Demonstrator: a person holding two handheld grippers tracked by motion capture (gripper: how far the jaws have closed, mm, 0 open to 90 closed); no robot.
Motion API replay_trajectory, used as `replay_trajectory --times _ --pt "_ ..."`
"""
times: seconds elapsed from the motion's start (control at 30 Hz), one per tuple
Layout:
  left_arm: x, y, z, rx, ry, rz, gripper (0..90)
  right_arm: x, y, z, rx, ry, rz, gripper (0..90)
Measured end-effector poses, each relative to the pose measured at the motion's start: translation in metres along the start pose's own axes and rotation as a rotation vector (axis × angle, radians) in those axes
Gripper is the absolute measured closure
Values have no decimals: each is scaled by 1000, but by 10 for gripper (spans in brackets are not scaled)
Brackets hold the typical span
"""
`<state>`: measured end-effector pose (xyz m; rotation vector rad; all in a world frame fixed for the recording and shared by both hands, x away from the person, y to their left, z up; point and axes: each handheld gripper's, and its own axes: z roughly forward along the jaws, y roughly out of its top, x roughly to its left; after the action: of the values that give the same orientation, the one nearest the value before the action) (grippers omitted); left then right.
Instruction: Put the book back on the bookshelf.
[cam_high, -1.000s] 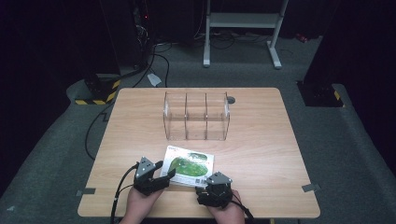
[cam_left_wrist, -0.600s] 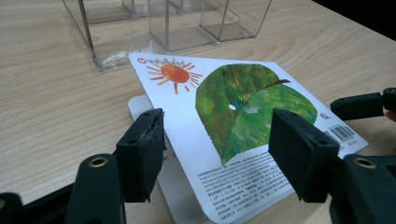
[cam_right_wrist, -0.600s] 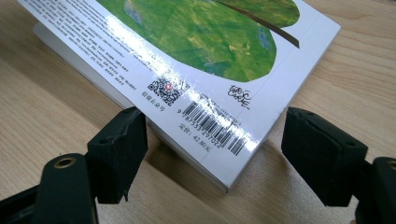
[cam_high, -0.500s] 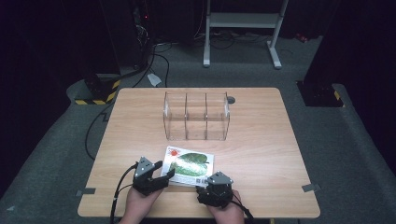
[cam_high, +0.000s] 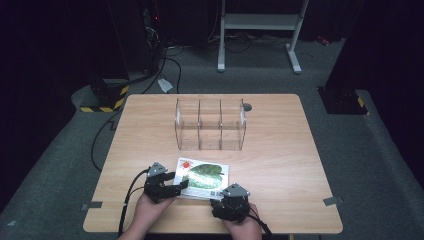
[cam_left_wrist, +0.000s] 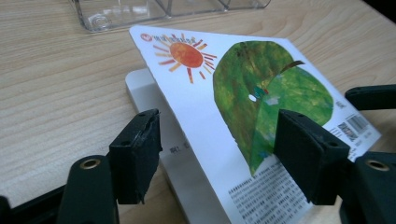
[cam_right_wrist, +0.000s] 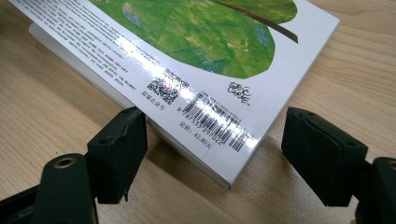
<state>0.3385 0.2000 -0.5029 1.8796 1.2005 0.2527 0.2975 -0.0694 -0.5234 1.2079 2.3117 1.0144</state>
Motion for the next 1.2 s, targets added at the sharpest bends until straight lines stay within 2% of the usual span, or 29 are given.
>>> replay_trajectory --times 0.03,0.07,0.13,0.23,0.37,0.63,0.73,0.8,0.87,0.97,1.2 --pt "1 1 2 2 -23 -12 316 0 0 0 -2 -1 -6 225" --pt "1 2 4 -1 -43 -22 312 0 0 0 -1 1 8 227" --pt "-1 2 6 1 -43 -14 311 0 0 -1 -2 3 5 227" --pt "-2 1 11 -1 -69 -21 332 -1 -1 -1 -1 7 8 229" --pt "-1 0 10 -24 -73 -11 365 -1 -1 -1 -2 8 6 235" --pt "0 -5 10 -17 -78 31 403 0 -3 -7 -7 28 -7 242" --pt "1 -6 7 -25 -92 31 447 -3 -3 -15 -47 26 -15 258" --pt "3 -7 6 -31 -108 43 481 -5 -2 -18 -60 24 11 263" --pt "3 -8 6 -29 -121 36 515 -9 -1 -21 -69 29 19 320" --pt "2 -10 5 -36 -123 41 547 -13 2 -24 -77 35 45 317" --pt "-2 -12 0 -62 -111 114 610 -23 19 -22 -72 26 28 308"
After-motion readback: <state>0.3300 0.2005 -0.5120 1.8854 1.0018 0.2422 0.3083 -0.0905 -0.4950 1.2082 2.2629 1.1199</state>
